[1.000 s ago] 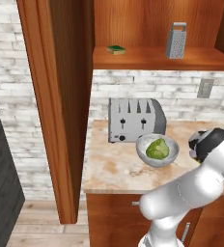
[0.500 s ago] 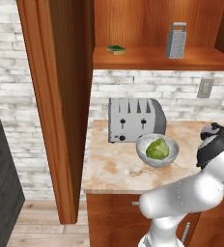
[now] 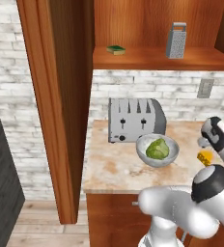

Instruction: Pick the cheese from the fridge and the cheese grater from the cabinet and place them next to the salad bowl.

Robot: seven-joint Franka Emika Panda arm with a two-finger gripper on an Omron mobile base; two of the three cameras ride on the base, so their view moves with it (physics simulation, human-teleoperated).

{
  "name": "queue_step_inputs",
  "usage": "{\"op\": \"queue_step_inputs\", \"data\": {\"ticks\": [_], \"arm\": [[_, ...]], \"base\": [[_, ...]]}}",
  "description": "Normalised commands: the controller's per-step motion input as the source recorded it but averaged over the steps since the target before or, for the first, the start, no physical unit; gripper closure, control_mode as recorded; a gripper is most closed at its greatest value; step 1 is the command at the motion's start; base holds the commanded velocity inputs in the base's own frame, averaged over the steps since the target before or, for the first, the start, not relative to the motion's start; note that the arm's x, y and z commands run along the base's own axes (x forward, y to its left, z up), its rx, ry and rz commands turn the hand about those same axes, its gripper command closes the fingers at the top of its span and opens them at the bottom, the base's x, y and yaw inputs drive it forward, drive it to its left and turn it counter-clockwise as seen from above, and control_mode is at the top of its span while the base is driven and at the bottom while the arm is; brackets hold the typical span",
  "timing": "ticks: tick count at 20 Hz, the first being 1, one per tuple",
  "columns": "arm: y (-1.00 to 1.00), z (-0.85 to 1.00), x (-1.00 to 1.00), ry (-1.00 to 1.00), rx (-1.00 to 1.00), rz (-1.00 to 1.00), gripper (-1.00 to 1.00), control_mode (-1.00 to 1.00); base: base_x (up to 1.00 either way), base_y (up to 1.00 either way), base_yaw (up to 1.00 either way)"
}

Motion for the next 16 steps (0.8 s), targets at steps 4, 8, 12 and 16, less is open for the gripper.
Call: {"op": "queue_step_inputs", "data": {"ticks": [4,8,12,16], "arm": [[0.37,0.81,-0.7,-0.32,0.0,-0.04,-1.0,-1.0],[0.58,1.0,-0.34,-0.34,0.0,0.0,-1.0,-1.0],[0.46,1.0,-0.16,-0.2,0.0,0.0,-1.0,-1.0],[0.08,1.0,0.0,-0.06,0.0,0.0,-1.0,-1.0]], "base": [[0.0,0.0,0.0],[0.0,0.0,0.0],[0.0,0.0,0.0],[0.0,0.0,0.0]]}}
